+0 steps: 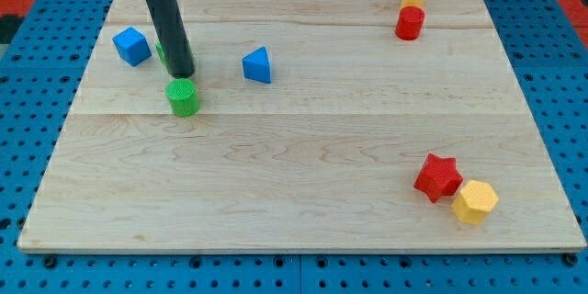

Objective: Slide the green star diagonal to the top right of the triangle

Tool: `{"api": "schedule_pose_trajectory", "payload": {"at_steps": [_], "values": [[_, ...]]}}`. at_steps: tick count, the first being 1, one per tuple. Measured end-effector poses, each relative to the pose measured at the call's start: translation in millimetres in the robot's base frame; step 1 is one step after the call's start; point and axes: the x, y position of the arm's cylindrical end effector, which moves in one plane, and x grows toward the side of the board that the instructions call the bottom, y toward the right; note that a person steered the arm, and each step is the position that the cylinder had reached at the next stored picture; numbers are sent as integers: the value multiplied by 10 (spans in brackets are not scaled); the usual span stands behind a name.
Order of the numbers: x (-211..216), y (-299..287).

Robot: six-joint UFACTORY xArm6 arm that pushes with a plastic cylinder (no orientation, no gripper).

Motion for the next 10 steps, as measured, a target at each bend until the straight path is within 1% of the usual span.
{"api": "schedule_pose_trajectory", "payload": {"at_steps": [1,2,3,4,5,6,7,8,9,10], "values": [[122,-179],[20,-737],[-255,-736],[-491,450],[-666,1253],[-547,825],[-245,803],[-248,1655],[-564,2030],[-764,2378]]}}
